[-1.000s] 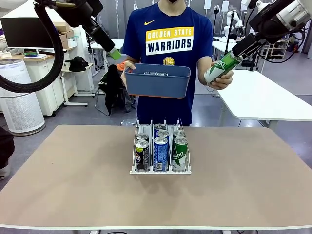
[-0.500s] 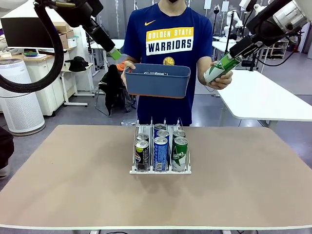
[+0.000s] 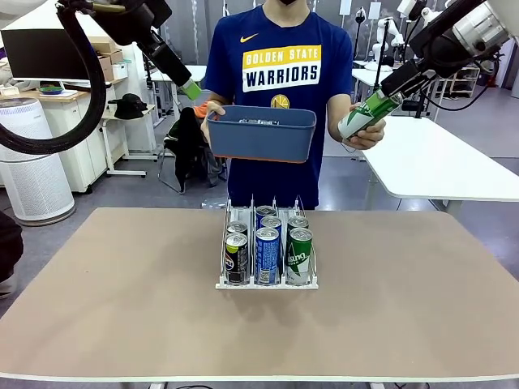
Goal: Fill the beverage cans into the dispenser.
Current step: Pick up the Sprite handed by the human.
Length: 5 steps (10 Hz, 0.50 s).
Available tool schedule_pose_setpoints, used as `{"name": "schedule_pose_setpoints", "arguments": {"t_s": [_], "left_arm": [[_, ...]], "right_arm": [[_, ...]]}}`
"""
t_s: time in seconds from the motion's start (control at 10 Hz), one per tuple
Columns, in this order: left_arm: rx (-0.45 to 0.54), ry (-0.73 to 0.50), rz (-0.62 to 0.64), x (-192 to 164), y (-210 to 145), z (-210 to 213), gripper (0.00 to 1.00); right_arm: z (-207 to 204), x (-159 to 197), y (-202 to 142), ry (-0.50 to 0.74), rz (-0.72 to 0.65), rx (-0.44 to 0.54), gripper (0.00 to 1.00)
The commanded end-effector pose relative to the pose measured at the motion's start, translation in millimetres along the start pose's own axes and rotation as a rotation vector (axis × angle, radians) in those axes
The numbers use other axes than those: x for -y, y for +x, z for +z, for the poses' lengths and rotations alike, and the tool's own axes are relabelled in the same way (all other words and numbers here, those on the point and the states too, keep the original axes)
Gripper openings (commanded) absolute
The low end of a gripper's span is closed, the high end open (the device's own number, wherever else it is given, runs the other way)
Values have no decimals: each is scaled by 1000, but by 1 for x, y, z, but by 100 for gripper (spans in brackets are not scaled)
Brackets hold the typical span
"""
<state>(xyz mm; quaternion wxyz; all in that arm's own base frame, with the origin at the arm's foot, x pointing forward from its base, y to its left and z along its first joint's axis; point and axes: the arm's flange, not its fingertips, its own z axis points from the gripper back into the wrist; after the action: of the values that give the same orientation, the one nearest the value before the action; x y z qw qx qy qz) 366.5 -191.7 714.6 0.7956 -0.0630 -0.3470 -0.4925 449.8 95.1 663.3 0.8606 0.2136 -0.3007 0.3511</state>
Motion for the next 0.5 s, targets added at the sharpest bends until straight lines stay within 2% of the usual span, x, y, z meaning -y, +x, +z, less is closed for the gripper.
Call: {"name": "schedule_pose_setpoints", "arguments": {"t_s": [0.0,0.3,0.4], "left_arm": [[-2,3,2,-1,-1,0,100],[-2,3,2,-1,-1,0,100],[-2,3,2,-1,-1,0,100]], "right_arm": [[0,-1,0,3,2,-1,100],[1,0,2,-7,-1,5,10],[1,-1,2,-8,1,-4,0]]}}
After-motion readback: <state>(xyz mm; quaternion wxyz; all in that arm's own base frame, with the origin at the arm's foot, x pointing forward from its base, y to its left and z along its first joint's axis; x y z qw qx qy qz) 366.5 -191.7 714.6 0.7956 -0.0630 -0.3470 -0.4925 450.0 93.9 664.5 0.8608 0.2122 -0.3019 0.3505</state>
